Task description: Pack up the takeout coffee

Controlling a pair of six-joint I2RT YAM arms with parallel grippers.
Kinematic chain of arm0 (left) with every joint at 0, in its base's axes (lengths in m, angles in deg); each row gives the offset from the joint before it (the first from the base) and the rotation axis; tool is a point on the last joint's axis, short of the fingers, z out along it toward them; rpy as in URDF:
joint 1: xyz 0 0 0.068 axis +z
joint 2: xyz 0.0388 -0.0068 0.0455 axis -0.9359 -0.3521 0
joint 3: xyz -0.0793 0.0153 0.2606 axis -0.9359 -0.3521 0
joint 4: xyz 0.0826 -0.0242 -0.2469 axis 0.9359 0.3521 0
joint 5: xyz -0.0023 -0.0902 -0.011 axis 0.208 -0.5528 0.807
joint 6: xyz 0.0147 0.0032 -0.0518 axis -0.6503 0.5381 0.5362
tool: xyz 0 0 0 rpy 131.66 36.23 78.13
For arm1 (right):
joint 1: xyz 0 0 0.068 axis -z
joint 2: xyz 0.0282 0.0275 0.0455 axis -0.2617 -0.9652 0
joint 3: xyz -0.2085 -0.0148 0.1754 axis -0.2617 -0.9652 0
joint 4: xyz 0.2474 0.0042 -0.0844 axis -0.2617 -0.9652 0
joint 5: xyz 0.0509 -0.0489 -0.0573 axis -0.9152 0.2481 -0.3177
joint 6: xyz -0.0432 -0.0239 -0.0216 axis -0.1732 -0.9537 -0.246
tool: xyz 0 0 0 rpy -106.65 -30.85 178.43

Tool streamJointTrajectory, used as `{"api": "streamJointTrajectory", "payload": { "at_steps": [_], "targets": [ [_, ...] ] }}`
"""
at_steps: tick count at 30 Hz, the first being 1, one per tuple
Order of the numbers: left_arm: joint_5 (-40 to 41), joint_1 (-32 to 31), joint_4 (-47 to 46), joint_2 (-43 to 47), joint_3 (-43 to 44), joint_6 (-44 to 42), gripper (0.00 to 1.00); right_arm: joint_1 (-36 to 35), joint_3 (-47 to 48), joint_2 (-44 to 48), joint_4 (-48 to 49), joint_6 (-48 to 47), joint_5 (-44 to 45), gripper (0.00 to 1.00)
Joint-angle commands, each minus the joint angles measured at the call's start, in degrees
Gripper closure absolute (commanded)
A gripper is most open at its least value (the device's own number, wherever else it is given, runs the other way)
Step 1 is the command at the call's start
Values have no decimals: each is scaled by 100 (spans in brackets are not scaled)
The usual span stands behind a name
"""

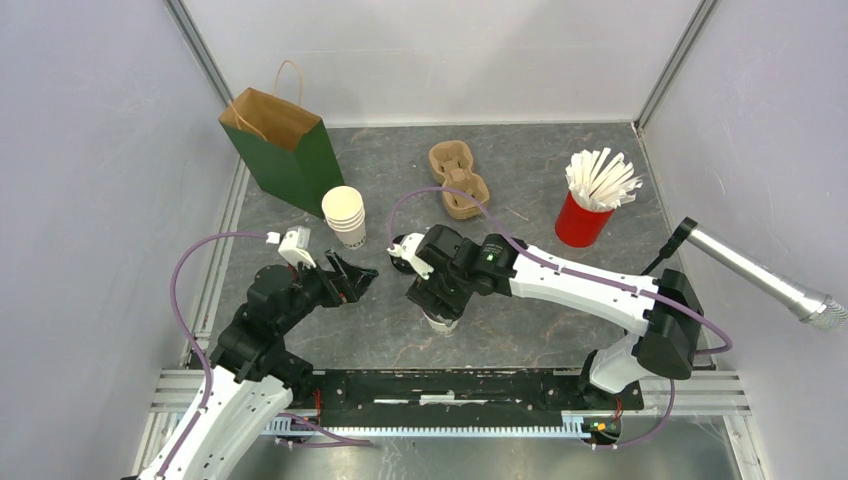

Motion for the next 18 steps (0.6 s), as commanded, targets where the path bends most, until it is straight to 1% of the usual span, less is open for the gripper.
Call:
{"api": "streamJointTrajectory", "payload": {
  "at_steps": [1,7,8,9,10,18],
  "targets": [
    [-112,26,-226,23,-19,-193,3,-23,216,-84,7,-51,-15,16],
    [-121,26,-244,11,-32,-189,3,-21,217,-114,72,-60,-57,12],
    [-121,19,-248,14,-28,-191,3,-24,216,-111,89,-48,-66,11],
    [-123,27,-248,12,-33,-192,3,-26,218,-114,109,-62,-72,6],
    [-128,27,-248,13,-27,-193,3,-23,216,-108,124,-56,-81,4],
    [-221,23,-308,-11,-62,-213,3,-23,277,-33,106,-56,-9,5]
  ]
}}
